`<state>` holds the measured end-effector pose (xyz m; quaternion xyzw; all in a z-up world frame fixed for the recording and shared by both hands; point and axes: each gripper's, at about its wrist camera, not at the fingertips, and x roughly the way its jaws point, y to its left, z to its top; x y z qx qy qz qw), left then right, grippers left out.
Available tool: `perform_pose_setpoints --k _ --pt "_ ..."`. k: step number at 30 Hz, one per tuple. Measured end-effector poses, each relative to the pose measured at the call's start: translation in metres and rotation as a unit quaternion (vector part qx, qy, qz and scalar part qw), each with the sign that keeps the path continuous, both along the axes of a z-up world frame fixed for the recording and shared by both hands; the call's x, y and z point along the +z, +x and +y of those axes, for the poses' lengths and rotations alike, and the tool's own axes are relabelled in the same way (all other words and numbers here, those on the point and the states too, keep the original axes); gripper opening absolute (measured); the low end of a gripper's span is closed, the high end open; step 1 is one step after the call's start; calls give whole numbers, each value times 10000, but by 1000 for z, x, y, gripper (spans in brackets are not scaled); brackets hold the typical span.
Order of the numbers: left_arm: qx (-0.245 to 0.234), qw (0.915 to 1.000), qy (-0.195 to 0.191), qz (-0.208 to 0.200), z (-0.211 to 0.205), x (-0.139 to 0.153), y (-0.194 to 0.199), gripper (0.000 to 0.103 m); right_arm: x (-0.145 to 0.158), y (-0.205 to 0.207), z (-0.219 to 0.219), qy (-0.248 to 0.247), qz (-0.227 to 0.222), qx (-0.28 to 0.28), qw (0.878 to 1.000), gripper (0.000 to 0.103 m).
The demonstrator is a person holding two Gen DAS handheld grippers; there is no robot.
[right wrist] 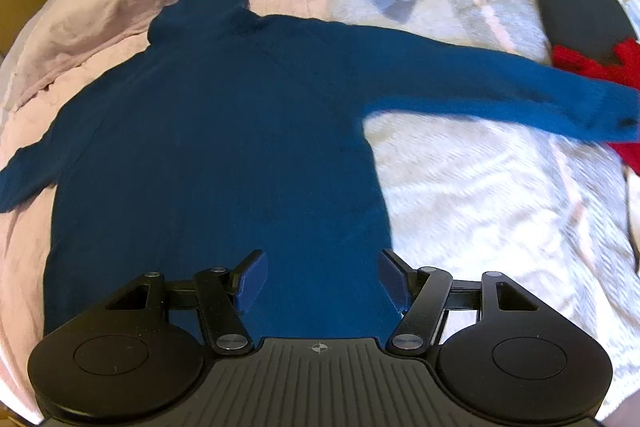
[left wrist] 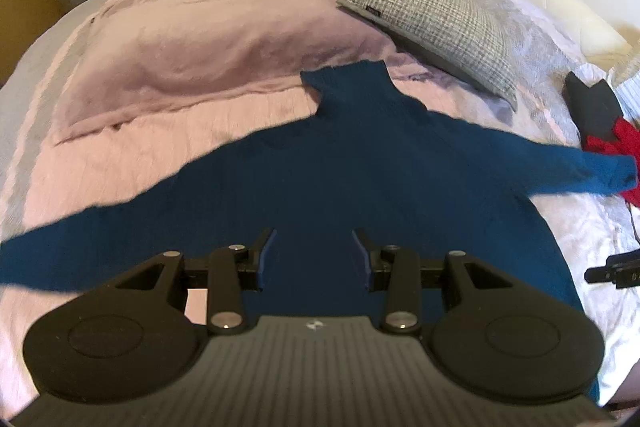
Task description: Fold clothes
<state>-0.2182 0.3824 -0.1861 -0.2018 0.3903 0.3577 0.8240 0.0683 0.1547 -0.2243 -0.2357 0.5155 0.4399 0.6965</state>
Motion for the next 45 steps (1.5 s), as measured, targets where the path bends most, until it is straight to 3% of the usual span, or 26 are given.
perform_pose_setpoints --k 7,13,18,27,32,38,45 --pt "-196 9992 -139 -324 61 -35 30 36 -28 31 62 -3 -44 567 9984 65" --pt "-27 9990 -76 -439 96 -68 49 36 -66 69 114 12 -81 826 9965 65" --pt "23 9980 -276 -574 126 -93 63 36 -79 100 158 313 137 1158 9927 65" --pt "-283 9968 -65 -748 186 -113 115 37 -82 164 248 968 586 1408 9836 65" --pt "-433 9951 -170 -872 224 -128 154 37 -101 178 303 1410 933 1481 9744 65" --pt "-550 9960 -123 -687 254 -150 194 37 -131 190 364 1711 1237 1483 9662 64" --pt "-590 9968 -156 -524 275 -175 206 37 -147 184 408 1626 1359 1844 9597 53"
